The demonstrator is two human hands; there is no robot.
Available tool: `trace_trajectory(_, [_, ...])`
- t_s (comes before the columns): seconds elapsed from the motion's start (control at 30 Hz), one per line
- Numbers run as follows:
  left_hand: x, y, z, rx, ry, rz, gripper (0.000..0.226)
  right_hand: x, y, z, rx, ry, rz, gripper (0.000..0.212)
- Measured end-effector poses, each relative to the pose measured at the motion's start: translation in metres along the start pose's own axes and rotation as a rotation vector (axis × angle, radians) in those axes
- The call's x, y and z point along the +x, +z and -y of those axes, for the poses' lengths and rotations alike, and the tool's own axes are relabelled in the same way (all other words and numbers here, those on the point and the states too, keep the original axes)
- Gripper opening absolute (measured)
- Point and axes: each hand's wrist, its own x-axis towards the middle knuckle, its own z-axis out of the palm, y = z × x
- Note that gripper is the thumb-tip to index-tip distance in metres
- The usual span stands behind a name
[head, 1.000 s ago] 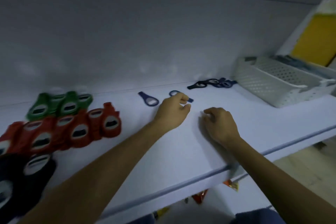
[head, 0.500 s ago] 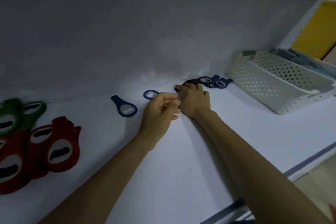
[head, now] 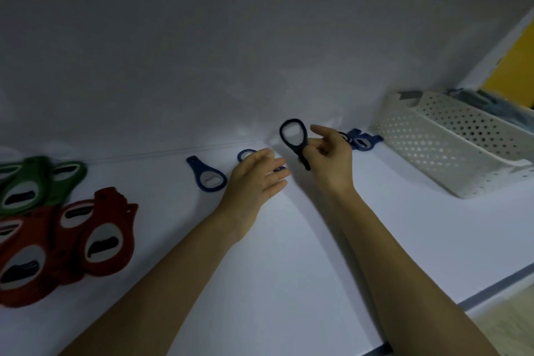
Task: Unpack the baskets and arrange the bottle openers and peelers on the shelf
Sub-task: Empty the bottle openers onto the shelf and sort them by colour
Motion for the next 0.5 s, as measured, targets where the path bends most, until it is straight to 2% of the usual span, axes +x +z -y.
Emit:
trace_trajectory(0.1, [0.001,-0.003,-0.005,-0.108,-0.108,0.06,0.053,-0.009,0.001,0.017,0.114,-0.135,0.159,0.036])
trace_trajectory(0.17, [0.002,-0.006,-0.009,-0.112,-0.137,0.1,0.062,-0.014,0.002,0.021,0.145,-0.128,0.36,0.035])
trace_trajectory(0.23, [0.002,-0.007,-0.009,-0.043,-0.121,0.115,0.042,-0.016,0.005,0.021,0.18,-0.057,0.503,0.035])
trace_trajectory(0.27, [0.002,-0.008,-0.009,-0.022,-0.121,0.106,0.028,-0.013,0.007,0.019,0.227,-0.015,0.498,0.036])
trace_trajectory(0.33, [0.002,-0.008,-0.01,-0.033,-0.126,0.098,0.016,-0.002,0.007,0.014,0.218,0.01,0.321,0.036])
trace_trajectory(0.37, [0.001,-0.009,-0.01,-0.04,-0.117,0.103,0.017,0.007,0.003,0.008,0.052,-0.034,0.195,0.031])
trace_trajectory(0.4, [0.001,-0.009,-0.01,-0.035,-0.1,0.107,0.018,0.018,-0.003,0.0,-0.235,-0.097,0.123,0.024])
trace_trajectory(0.47, [0.0,-0.009,-0.008,-0.01,-0.063,0.116,0.017,0.031,-0.012,-0.016,-0.854,-0.103,0.209,0.041])
trace_trajectory(0.5, [-0.001,-0.008,-0.008,-0.004,-0.048,0.114,0.016,0.033,-0.014,-0.022,-1.027,-0.081,0.264,0.049])
